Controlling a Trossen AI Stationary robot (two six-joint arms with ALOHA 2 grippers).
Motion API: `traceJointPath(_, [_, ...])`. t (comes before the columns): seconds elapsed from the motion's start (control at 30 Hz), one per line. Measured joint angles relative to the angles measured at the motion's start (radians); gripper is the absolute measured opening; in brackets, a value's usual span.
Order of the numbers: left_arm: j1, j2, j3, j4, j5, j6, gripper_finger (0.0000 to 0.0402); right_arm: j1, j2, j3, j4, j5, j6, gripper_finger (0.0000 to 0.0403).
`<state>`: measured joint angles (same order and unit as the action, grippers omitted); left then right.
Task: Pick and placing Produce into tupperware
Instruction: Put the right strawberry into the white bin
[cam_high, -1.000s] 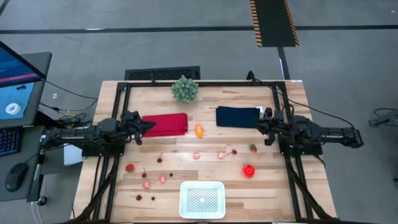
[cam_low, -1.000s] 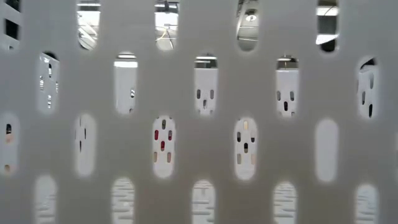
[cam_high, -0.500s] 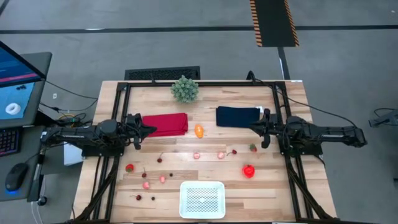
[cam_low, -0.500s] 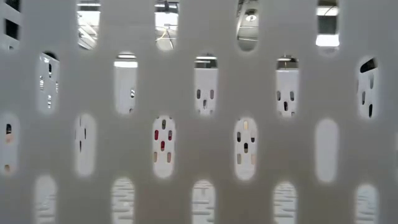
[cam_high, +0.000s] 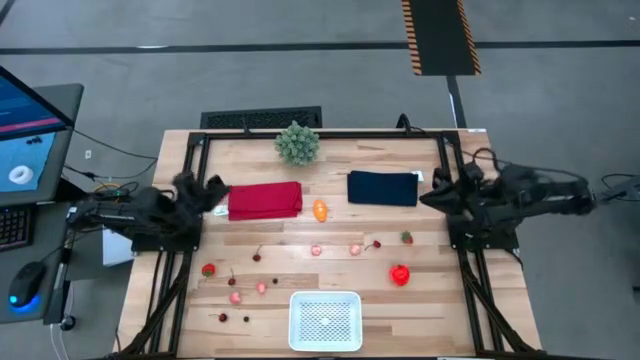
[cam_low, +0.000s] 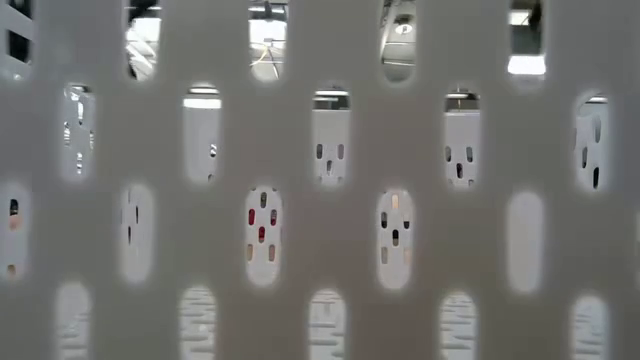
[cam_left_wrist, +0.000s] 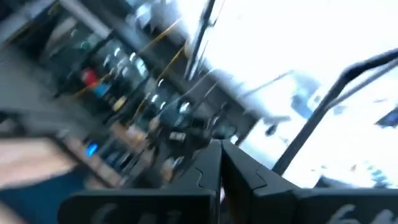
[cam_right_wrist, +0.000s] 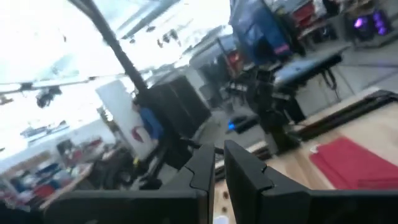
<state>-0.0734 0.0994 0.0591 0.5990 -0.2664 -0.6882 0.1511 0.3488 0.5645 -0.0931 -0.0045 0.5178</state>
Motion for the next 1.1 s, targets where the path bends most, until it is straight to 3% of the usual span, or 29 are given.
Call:
traceJointPath(0.1, [-0.025, 0.0, 0.096, 0.062, -0.089, 0.059, 0.0, 0.028, 0.13, 0.216, -0.178, 0.02, 0.012, 0.0059])
traceJointPath(0.2, [-0.049, 0.102, 0.254, 0.019, -0.117, 0.153, 0.0, 0.048, 0.259, 0.438, -0.301, 0.007, 0.006, 0.0059])
traceJointPath(0.33, [-0.058, 0.288, 0.529, -0.268, -0.188, 0.205, 0.0, 0.061, 0.423, 0.699, -0.559, 0.002, -0.021, 0.0059])
traceJointPath(0.5, [-0.057, 0.523, 0.902, -0.805, -0.236, 0.038, 0.0, 0.021, 0.611, 0.915, -1.016, 0.002, -0.02, 0.0059])
traceJointPath(0.6, [-0.057, 0.647, 1.093, -1.144, -0.151, -0.06, 0.0, -0.007, 0.699, 0.968, -1.215, -0.047, -0.026, 0.0059])
traceJointPath(0.73, [-0.057, 0.781, 1.277, -1.425, -0.012, -0.061, 0.0, -0.04, 0.791, 0.975, -1.393, -0.127, -0.027, 0.0059])
traceJointPath(0.9, [-0.057, 0.892, 1.353, -1.505, -0.003, 0.024, 0.0, -0.04, 0.884, 0.942, -1.375, -0.14, 0.101, 0.0059])
traceJointPath(1.1, [-0.05, 0.974, 1.354, -1.554, -0.017, 0.041, 0.0, -0.057, 0.978, 0.891, -1.314, -0.096, 0.111, 0.0078])
